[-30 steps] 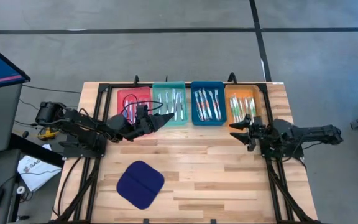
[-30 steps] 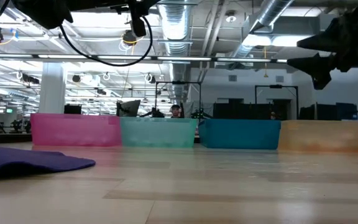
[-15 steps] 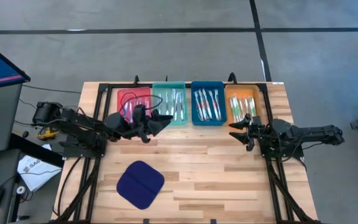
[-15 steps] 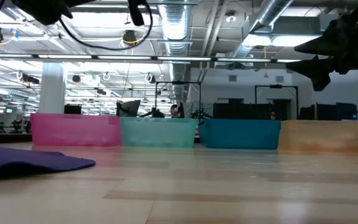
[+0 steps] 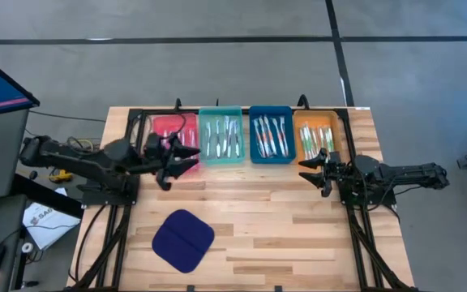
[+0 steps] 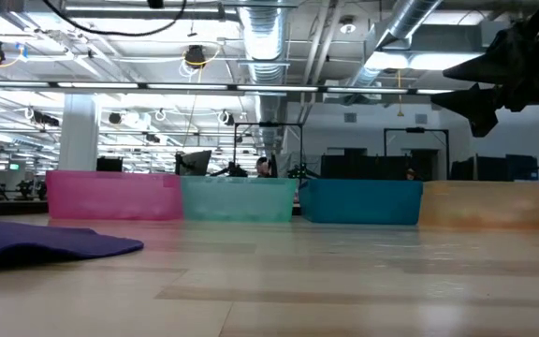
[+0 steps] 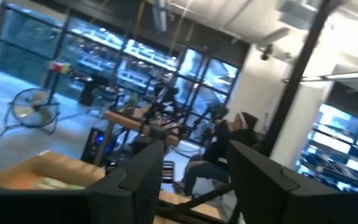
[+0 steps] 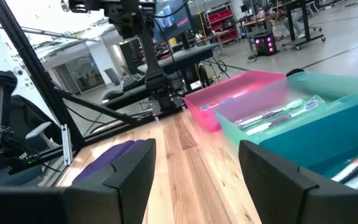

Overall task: Pick & Place Toothbrushes
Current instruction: Return to Home Position

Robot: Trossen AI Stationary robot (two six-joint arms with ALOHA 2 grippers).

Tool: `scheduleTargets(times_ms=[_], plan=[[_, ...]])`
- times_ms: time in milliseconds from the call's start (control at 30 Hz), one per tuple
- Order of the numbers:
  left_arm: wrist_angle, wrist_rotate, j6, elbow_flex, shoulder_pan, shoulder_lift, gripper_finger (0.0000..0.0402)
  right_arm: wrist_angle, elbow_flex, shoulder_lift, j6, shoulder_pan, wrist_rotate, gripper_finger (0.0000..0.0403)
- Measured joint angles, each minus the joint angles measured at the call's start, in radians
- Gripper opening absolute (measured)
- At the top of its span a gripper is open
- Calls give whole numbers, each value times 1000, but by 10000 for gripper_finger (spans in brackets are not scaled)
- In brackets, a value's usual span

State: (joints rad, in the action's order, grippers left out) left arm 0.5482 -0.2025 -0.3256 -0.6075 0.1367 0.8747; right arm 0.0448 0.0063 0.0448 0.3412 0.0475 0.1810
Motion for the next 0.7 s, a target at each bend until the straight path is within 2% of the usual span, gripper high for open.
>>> scheduleTargets(times_ms=[133,400,700], plan=[[-15,-1,36,34,60,-92,172,0,0,0,0,0,0,225],[-20,-7,-46,231,149,-251,172,0,-1,0,0,0,0,225],[-7,31,-49,356,172,-390,172,0,-1,0,0,0,0,225]])
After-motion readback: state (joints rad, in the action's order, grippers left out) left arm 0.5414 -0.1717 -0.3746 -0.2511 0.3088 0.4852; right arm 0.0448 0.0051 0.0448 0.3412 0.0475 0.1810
